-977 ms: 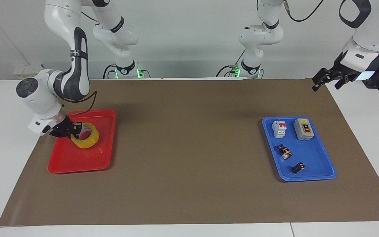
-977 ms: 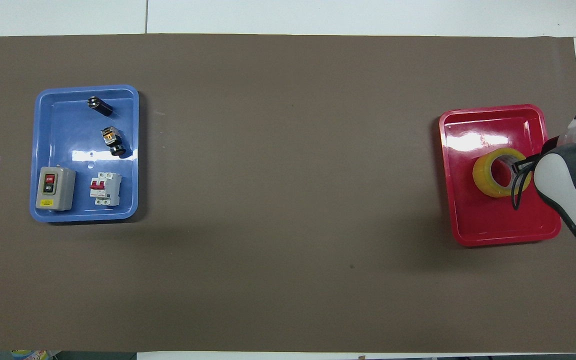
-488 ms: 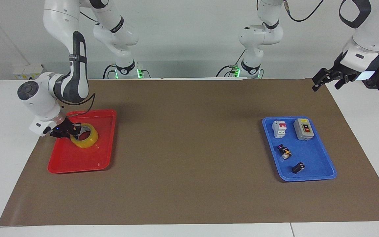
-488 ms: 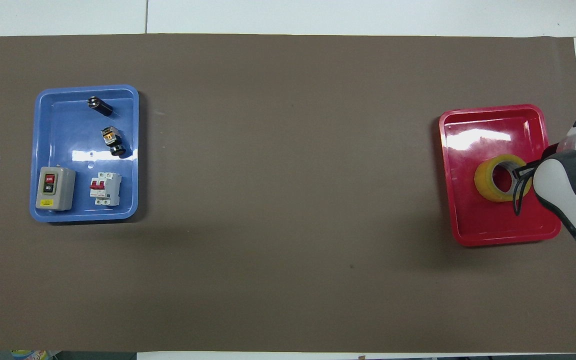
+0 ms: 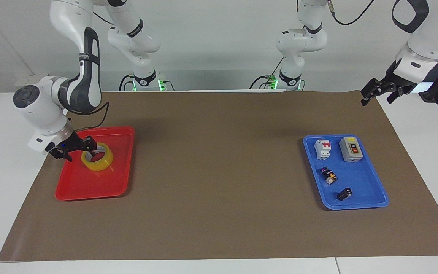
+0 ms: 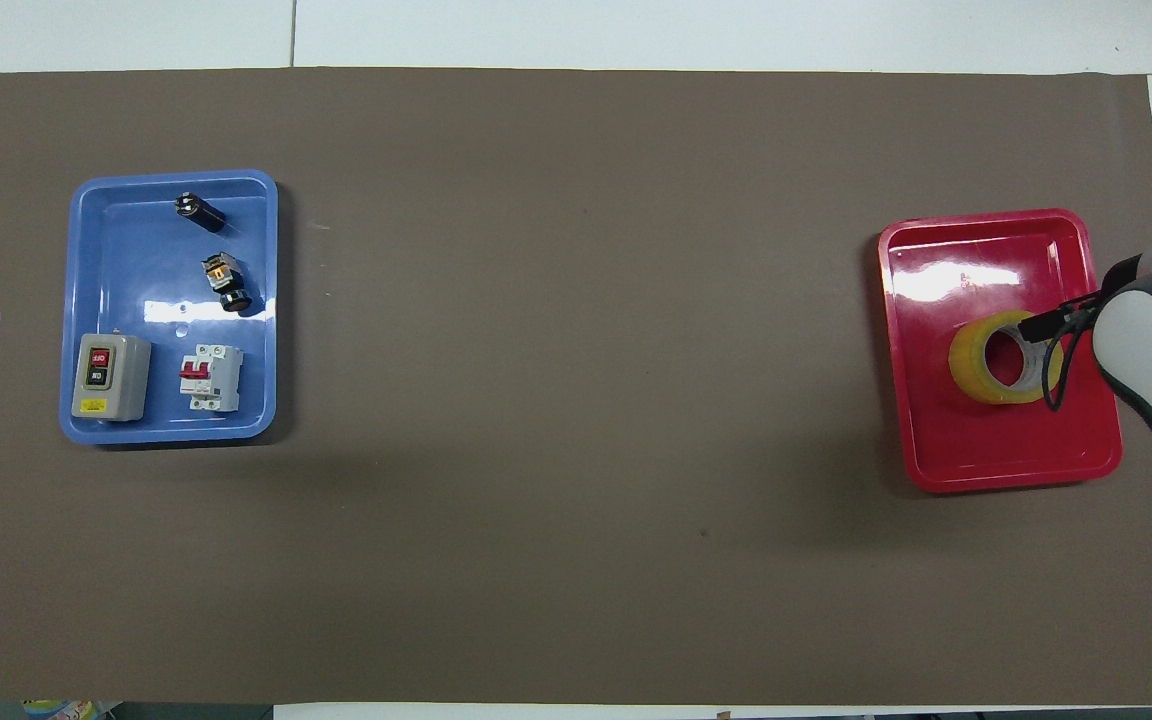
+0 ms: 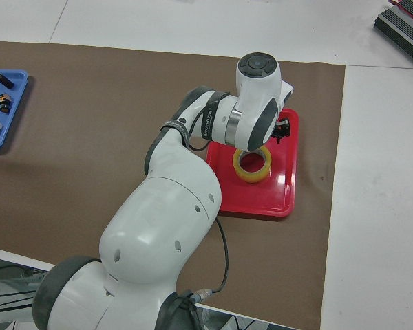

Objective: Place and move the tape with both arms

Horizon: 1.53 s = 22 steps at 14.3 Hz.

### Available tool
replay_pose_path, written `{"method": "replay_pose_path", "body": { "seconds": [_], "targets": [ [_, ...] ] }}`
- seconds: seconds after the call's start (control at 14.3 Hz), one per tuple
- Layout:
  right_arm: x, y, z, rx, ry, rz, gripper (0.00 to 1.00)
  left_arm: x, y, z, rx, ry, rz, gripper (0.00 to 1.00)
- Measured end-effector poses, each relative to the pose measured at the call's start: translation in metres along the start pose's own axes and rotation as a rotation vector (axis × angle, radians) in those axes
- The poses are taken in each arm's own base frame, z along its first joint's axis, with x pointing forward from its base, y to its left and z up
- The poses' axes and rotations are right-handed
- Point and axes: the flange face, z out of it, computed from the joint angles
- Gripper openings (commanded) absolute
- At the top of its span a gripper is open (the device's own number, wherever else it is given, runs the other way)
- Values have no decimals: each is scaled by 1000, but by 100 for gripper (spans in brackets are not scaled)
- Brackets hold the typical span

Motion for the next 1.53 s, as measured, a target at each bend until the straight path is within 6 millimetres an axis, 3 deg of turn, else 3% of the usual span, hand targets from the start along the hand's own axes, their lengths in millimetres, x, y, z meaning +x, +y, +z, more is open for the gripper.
{"method": "replay_pose_path", "body": {
  "seconds": [0.35, 0.7, 1.05, 1.19, 1.53],
  "targets": [
    [9, -42, -103, 24, -42, 59, 100, 0, 0, 0, 0, 0, 0, 100],
    [-12, -80, -173, 9, -28, 84, 100, 0, 0, 0, 0, 0, 0, 100],
    [-19, -120, -223, 9, -68, 95, 100, 0, 0, 0, 0, 0, 0, 100],
    [-23, -113, -235, 7, -56, 124, 100, 0, 0, 0, 0, 0, 0, 100],
    [-27, -97, -232, 13, -68, 176, 100, 0, 0, 0, 0, 0, 0, 100]
  ]
}}
